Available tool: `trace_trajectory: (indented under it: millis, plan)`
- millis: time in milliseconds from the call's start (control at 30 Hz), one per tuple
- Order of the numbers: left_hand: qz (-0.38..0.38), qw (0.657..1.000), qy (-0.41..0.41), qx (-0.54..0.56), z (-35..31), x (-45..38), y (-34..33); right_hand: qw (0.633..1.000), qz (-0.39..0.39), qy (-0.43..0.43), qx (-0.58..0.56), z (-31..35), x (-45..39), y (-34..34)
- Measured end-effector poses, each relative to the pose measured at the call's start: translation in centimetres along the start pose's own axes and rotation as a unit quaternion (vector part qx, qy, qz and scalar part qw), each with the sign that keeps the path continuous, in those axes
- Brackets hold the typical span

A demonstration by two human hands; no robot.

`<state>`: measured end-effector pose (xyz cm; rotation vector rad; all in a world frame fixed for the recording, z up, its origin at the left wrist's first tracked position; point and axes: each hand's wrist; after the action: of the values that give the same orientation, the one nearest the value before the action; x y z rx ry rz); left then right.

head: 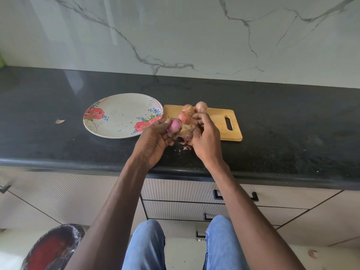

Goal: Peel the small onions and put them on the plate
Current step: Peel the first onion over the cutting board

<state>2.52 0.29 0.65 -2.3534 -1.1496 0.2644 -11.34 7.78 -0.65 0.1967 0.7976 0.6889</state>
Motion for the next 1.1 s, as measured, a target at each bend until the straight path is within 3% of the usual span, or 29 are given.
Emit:
trace_trajectory:
  millis: [567, 933, 1100]
  plan:
    - [0.004, 1.0, -0.02, -0.016, 0.77, -0.9, 0.62, 0.995, -0.018, 0.07, -0.061, 0.49, 0.43, 0.24]
    - [0.014, 0.999, -0.01, -0.036, 0.71, -0.69, 0.55, 0.995, -0.006, -0.037, -0.089, 0.31, 0.23, 0.08]
    - [0.018, 0.999, -0.024, -0.027, 0.65, -0.46, 0.32, 0.995, -0.002, -0.003, -0.096, 0.57, 0.15, 0.4]
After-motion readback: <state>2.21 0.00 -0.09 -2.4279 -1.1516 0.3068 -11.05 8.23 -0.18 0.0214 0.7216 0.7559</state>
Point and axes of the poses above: each hand's wrist, its own x-axis away from the middle knuckle, its own y-axis out of the back of the hand, z = x × y
